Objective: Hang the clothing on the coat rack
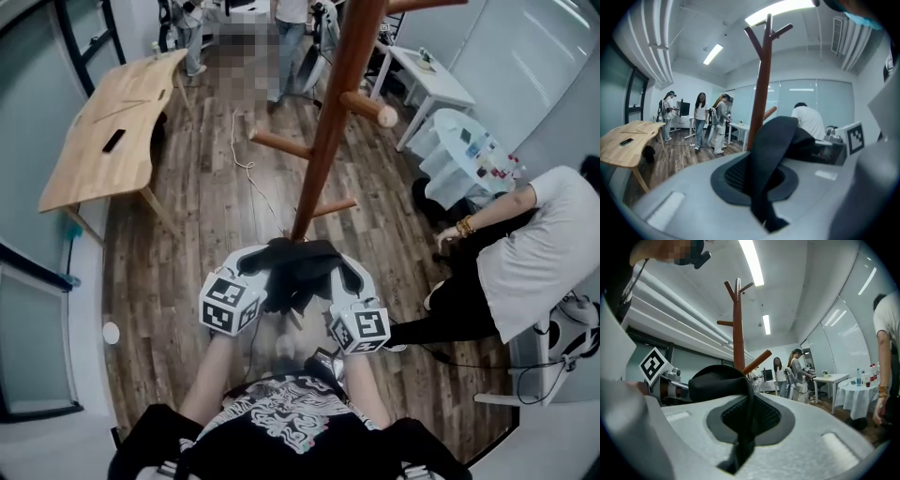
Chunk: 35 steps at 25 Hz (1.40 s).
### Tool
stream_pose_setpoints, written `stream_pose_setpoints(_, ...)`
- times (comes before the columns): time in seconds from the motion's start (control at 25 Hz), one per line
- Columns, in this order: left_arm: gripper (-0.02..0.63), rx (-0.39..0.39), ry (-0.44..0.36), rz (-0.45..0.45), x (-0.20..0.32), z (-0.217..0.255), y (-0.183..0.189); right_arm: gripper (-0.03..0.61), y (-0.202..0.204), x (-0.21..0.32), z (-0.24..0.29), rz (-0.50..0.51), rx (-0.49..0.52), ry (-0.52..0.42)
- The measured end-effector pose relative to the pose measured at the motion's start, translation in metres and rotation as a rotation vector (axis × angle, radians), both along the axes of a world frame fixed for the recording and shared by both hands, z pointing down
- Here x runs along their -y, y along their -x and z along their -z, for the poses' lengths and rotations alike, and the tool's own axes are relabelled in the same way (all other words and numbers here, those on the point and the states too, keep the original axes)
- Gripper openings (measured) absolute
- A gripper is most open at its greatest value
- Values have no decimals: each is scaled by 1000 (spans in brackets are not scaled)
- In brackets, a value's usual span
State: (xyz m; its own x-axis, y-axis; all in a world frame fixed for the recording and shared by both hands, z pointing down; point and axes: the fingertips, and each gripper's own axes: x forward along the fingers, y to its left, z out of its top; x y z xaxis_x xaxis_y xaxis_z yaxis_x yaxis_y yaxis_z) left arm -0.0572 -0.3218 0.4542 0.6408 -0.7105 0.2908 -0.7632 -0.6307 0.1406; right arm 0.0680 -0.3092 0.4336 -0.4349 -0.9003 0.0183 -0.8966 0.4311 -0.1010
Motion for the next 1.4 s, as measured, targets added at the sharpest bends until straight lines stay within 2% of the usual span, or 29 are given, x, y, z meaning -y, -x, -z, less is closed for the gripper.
stream_pose_setpoints(0.4,8,6,26,12,18,-10,6,15,10,20,-11,22,-14,24)
stream_pose_setpoints(1.24,9,23,118,-22,39,-59,-7,15,23,43,-56,73,-88,79)
stream_pose_setpoints(1.4,9,38,157,-13,40,-75,-3,15,22,45,-74,59,-102,126)
